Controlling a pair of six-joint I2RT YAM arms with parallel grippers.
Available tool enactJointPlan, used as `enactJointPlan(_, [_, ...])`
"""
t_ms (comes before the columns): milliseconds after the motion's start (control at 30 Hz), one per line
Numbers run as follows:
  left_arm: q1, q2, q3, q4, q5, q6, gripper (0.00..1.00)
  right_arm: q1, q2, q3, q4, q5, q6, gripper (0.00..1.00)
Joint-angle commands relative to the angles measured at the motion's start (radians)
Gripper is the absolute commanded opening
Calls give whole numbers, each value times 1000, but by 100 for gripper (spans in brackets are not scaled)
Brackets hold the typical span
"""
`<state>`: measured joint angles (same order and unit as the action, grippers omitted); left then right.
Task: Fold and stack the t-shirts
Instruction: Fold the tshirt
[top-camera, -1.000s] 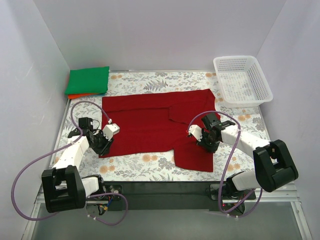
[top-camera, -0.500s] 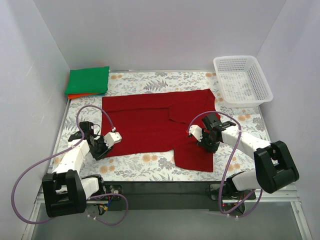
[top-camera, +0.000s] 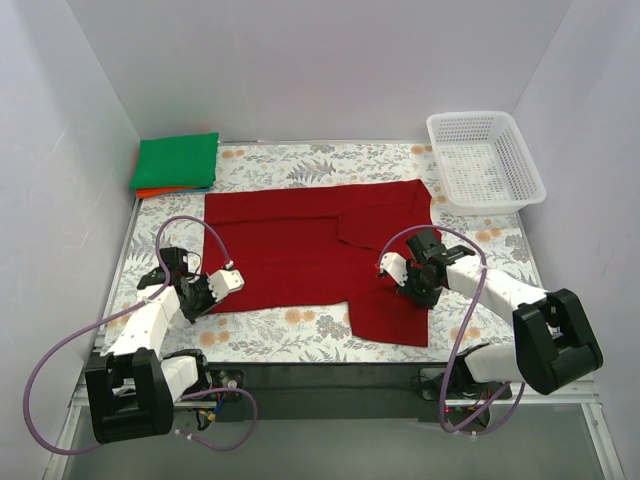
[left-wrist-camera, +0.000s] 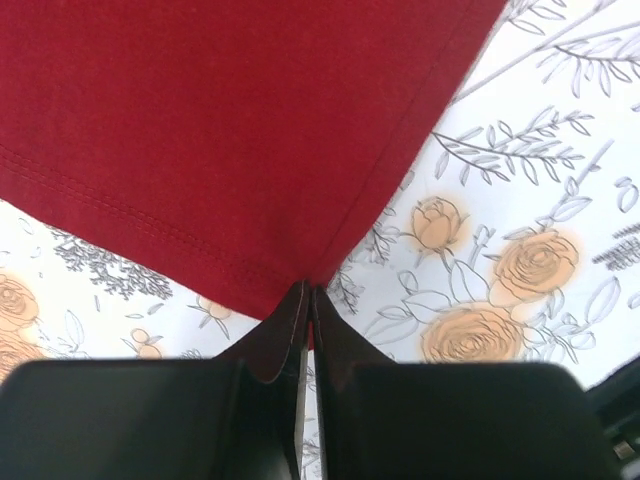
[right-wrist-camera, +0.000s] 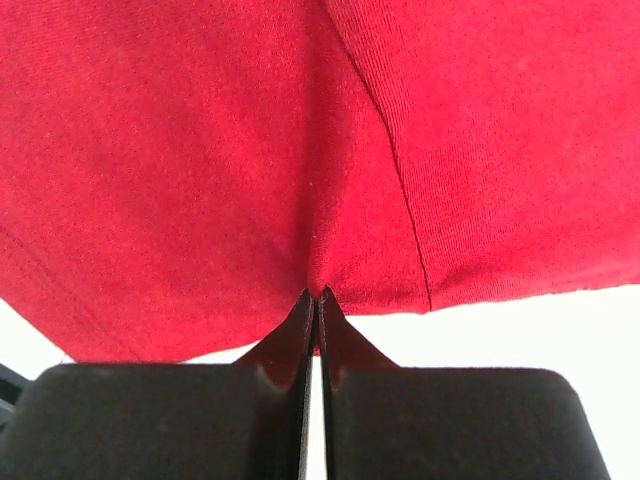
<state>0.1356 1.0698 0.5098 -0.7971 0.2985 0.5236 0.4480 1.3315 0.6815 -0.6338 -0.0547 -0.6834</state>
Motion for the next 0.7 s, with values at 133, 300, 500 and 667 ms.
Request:
enactJointPlan(133, [2,-36,81,-139,10,7,0,-2,-155,-4,-113,1,2,1])
enactJointPlan(300, [9,18,191,-214,43,-4,0,-22,-190,68,-139,3,-11,1])
enactJointPlan(500, [16,110,363,-223,93,-30,0,-54,-109,196,-158,4,-51,1])
enactJointPlan(667, [27,215,473,-176,125,-62,0,-78,-5,318,-158,7,-96,1])
